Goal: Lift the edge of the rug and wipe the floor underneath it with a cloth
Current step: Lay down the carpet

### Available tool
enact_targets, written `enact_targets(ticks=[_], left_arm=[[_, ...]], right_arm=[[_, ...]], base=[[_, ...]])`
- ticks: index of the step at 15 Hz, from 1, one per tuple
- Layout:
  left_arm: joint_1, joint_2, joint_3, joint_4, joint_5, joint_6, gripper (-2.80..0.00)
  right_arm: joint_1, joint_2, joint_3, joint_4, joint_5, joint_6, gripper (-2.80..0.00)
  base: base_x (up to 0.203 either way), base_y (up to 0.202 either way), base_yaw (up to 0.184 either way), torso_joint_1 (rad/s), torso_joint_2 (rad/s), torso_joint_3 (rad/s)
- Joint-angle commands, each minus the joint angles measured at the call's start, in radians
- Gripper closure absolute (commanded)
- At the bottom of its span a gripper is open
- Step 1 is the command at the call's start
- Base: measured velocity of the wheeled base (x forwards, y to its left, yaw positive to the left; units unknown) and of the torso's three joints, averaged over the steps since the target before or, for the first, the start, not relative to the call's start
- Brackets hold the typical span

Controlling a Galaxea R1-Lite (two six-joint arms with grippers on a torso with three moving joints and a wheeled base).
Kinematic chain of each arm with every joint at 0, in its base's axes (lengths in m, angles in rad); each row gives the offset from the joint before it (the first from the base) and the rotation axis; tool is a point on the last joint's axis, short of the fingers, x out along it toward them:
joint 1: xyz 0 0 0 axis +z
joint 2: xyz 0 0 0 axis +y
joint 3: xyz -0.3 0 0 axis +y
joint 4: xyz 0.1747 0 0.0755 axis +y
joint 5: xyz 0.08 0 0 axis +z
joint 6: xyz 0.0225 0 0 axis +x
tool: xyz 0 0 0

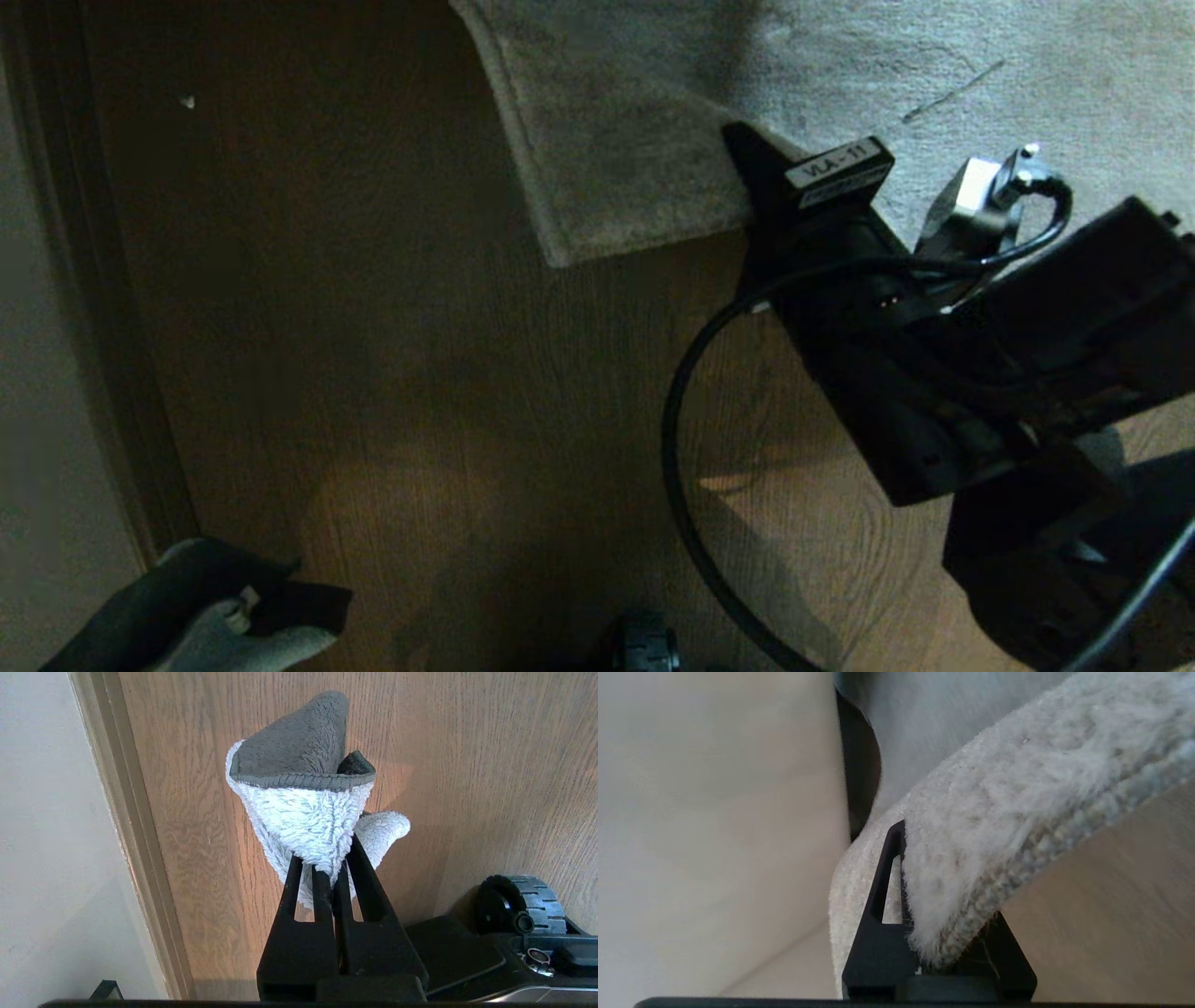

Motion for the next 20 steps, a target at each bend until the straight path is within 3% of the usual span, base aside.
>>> enact_targets(ticks=[1,8,9,20], left_arm=[[0.0,0.0,-0.001,0.0,0.0,0.0,0.0],[0.0,0.0,0.001,0.0,0.0,0.0,0.0],[0.0,0.0,-0.001,0.0,0.0,0.0,0.0],[0.0,0.0,0.001,0.0,0.0,0.0,0.0]], right_arm=[[0.014,0.006,0.009,-0.048,0.001,0.006,0.0],[0.014,-0.004,0.028,-0.048,0.001,0.004,0.0],[0.013,-0.006,0.038,-0.048,0.002,0.004,-2.8],[0.013,-0.029,0.135,-0.048,0.001,0.006,-2.8]], base=[[0.0,0.0,0.0,0.0,0.0,0.0],[0.0,0.0,0.0,0.0,0.0,0.0],[0.0,0.0,0.0,0.0,0.0,0.0],[0.0,0.0,0.0,0.0,0.0,0.0]])
